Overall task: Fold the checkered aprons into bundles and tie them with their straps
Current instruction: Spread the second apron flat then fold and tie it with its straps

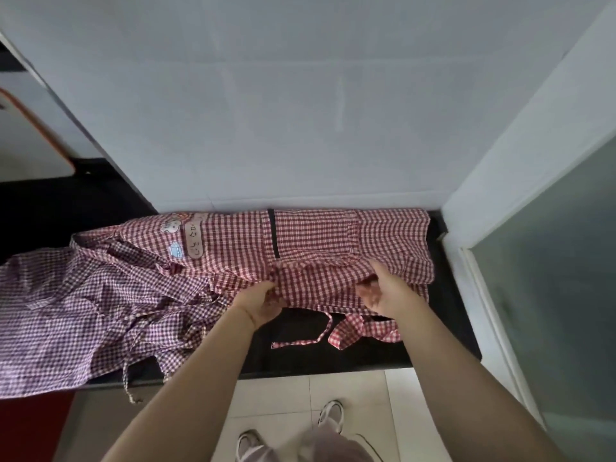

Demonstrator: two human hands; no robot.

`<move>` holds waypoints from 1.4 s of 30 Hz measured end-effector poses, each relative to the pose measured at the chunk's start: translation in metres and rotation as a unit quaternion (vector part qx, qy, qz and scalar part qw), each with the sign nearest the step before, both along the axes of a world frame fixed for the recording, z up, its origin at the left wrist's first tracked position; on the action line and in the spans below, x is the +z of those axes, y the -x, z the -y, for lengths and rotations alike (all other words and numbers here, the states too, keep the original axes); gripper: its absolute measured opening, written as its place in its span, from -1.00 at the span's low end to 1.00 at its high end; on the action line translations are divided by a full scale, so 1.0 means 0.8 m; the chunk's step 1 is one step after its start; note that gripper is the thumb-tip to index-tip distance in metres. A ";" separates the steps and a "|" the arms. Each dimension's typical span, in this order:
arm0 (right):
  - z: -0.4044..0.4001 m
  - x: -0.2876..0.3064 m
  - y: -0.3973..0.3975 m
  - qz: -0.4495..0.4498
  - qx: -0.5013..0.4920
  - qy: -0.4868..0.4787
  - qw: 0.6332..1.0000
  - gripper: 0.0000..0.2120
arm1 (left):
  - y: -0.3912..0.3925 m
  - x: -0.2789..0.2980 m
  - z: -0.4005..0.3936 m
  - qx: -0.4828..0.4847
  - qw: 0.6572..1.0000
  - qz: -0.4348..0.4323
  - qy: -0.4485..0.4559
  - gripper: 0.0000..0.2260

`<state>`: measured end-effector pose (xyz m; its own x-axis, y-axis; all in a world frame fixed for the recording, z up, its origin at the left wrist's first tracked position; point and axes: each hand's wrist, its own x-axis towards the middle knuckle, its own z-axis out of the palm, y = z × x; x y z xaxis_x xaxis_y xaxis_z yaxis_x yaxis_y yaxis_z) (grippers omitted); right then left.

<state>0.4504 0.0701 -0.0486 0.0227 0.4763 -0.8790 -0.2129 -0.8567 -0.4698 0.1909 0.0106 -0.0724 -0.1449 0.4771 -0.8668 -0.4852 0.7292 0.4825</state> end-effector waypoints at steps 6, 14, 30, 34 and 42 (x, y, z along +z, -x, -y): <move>-0.024 0.002 -0.004 -0.034 -0.145 -0.048 0.988 -0.91 | 0.006 0.025 -0.046 0.113 0.982 -0.101 -0.110 -0.87; 0.036 -0.029 -0.003 0.024 -0.114 -0.031 0.993 -0.60 | 0.006 -0.020 -0.019 0.107 0.988 -0.113 -0.015 -0.59; 0.046 -0.028 0.006 0.009 -0.172 0.003 0.985 -0.53 | 0.010 0.003 0.023 0.234 0.958 -0.165 -0.029 -0.89; 0.024 -0.004 0.003 0.116 -0.086 -0.122 0.982 -0.87 | 0.014 0.043 0.007 0.180 0.926 -0.320 -0.082 -0.86; -0.034 0.151 0.009 0.371 -0.013 -0.408 0.834 -0.57 | 0.047 0.171 -0.043 -0.127 0.764 -0.563 -0.289 -0.66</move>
<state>0.4430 0.0973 0.0724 0.4354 0.9002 -0.0024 0.3824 -0.1874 -0.9048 0.1535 0.0450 0.0644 -0.4825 0.8694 0.1063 0.5965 0.2373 0.7667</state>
